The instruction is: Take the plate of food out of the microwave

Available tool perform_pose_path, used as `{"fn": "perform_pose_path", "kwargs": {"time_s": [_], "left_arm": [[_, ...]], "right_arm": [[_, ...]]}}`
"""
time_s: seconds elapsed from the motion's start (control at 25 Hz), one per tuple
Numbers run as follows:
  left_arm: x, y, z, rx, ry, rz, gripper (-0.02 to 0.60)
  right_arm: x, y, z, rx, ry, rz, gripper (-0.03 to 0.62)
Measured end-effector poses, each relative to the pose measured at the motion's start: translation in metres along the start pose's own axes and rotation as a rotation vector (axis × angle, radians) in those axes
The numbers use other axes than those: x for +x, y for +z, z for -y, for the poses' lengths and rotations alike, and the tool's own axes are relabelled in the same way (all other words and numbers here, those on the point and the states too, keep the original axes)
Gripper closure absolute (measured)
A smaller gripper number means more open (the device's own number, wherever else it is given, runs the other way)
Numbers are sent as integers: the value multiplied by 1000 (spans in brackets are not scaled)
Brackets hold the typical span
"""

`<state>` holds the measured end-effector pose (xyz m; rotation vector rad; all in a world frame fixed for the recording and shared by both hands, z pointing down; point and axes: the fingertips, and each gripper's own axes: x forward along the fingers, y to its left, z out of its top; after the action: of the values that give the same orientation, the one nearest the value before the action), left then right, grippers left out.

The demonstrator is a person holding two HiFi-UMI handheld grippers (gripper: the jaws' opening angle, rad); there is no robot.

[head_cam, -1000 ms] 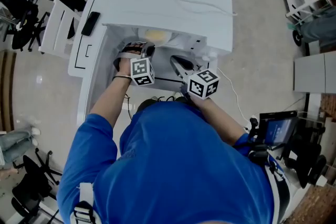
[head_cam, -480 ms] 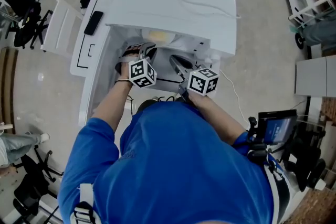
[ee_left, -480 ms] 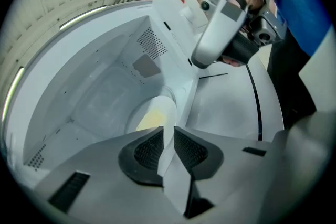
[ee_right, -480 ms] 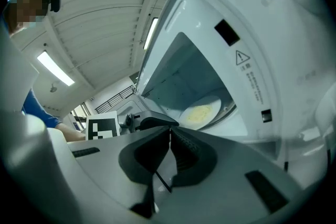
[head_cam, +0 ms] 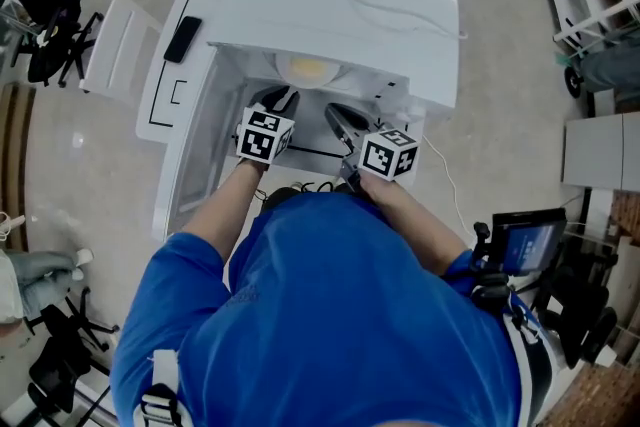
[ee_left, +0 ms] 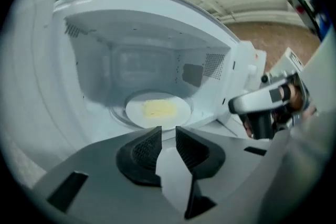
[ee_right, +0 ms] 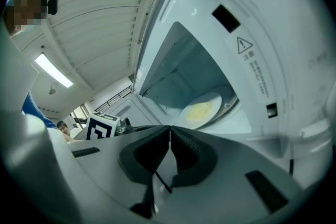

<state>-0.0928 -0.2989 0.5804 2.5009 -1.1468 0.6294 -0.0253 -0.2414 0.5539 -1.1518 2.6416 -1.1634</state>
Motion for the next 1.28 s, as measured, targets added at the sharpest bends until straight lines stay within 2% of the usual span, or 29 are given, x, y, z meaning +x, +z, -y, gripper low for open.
{"fn": "perform_pose_path", "kwargs": {"time_s": [0.12,0.2,0.36,0.64,0.96,1.2,1.28], "left_arm": [[1,3,-3,-303,-25,45,480],[3,5,-4,-444,-40,73,465],[9,4,-9,-626,-46,108,440],[16,-12,-22,-927,-28,114,416],[28,-15,-33,-1180,-21,134,411],[33,-22,-36,-1243,7,96,414],[31,-23,-36,-1259,12,95,433]], "right_arm": [[-2,1,0,-1,-3,0,595],[-2,1,0,-3,-6,0,595],[-6,1,1,-4,-11,0,595],[-9,1,5,-3,-24,2,595],[-11,-3,5,-9,-27,-10,595],[-13,-2,8,-6,-30,-12,595],[-13,-2,9,-5,-30,-12,595]]}}
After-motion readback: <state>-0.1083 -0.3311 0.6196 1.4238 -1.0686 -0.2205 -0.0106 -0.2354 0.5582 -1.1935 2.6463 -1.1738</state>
